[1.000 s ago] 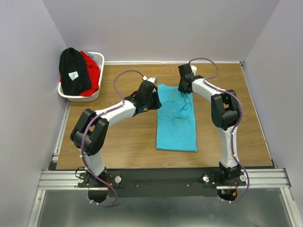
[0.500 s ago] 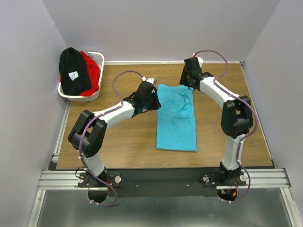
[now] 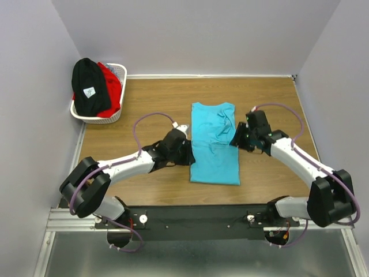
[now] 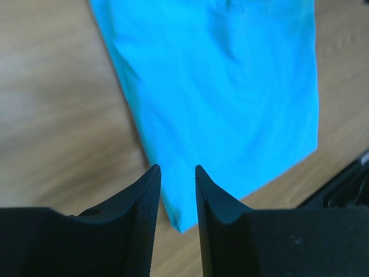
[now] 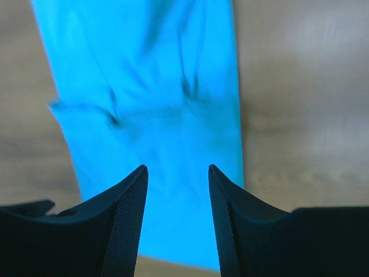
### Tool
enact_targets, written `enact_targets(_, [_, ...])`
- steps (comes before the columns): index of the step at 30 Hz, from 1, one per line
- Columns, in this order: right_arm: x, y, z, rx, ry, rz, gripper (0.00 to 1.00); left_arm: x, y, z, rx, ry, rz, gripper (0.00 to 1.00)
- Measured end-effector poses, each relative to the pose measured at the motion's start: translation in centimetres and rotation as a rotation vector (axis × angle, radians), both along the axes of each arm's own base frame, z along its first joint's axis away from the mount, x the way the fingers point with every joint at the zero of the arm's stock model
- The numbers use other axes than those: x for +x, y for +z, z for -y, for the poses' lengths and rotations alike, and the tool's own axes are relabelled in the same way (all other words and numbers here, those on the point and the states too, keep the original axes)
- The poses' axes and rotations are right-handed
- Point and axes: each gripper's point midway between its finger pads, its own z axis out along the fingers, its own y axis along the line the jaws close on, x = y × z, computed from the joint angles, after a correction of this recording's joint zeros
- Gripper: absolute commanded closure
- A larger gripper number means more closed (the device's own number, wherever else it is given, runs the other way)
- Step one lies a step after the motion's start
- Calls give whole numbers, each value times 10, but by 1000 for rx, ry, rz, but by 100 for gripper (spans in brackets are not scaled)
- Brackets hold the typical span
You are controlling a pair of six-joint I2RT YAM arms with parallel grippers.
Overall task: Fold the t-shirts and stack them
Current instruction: Fold the tshirt
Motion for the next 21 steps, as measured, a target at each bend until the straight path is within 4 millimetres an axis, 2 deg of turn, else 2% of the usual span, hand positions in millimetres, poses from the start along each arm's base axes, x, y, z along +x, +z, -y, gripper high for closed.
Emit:
enact_targets(1, [-12,-8,-1,22,8,-33,48,-8,-3,2,1,-12,-12,61])
enact_targets(2, [-38,-26,-1,44,19,-105,48,-21,-8,5,7,-38,-28,61])
enact_targets(3, [-52,-34,0,55,24,-146,48,-36,-14,10,14,-69,-52,61])
enact_targets(6, [-89,-53,2,86,25,-248,48,-57,-24,12,33,-96,-93,60])
enact_targets(7, [-95,-54,2,95,23,-260,48,-59,-26,11,38,-96,-101,55])
enact_targets(8, [-101,-55,2,106,23,-269,48,-62,-28,9,42,-94,-109,54])
enact_targets(11, [-115,-60,0,139,22,-301,48,-67,-31,6,52,-87,-129,54])
enact_targets(16, [-144,-80,4,149,8,-400,48,-69,-29,4,52,-85,-134,54])
enact_targets(21, [-154,-86,6,147,-2,-434,48,-71,-32,2,61,-85,-144,54])
